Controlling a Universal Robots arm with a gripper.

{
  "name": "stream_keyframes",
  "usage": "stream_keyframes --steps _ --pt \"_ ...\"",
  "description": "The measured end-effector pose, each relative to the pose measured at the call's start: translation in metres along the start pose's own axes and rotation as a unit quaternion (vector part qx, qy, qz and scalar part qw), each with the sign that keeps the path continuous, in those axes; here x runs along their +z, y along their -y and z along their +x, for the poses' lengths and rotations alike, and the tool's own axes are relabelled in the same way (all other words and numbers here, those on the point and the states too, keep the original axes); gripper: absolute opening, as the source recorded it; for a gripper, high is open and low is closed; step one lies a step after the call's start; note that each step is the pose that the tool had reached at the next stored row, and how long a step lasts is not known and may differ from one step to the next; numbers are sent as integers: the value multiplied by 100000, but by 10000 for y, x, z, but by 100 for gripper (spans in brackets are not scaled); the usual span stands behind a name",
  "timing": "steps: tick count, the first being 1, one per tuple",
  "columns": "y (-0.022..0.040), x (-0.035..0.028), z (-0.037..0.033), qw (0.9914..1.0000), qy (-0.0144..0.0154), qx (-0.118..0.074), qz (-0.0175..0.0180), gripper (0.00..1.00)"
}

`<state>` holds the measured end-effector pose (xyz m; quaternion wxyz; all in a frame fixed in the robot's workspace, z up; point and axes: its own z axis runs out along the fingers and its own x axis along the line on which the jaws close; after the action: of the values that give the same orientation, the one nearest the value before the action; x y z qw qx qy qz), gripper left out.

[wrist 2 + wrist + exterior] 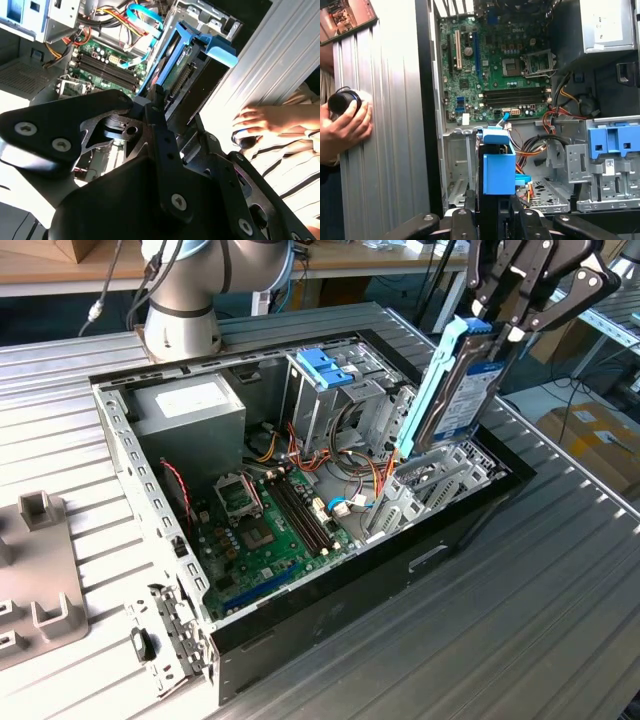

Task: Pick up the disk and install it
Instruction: 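Pick up the disk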

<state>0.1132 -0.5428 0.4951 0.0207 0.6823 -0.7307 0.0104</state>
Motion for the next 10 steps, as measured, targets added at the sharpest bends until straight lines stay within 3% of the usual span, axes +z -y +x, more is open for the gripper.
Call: stream_keyframes --steps 7,10 --pt "56 136 -10 100000 -26 -202 6 35" --pt "70 186 -13 99985 -45 -1748 78 35"
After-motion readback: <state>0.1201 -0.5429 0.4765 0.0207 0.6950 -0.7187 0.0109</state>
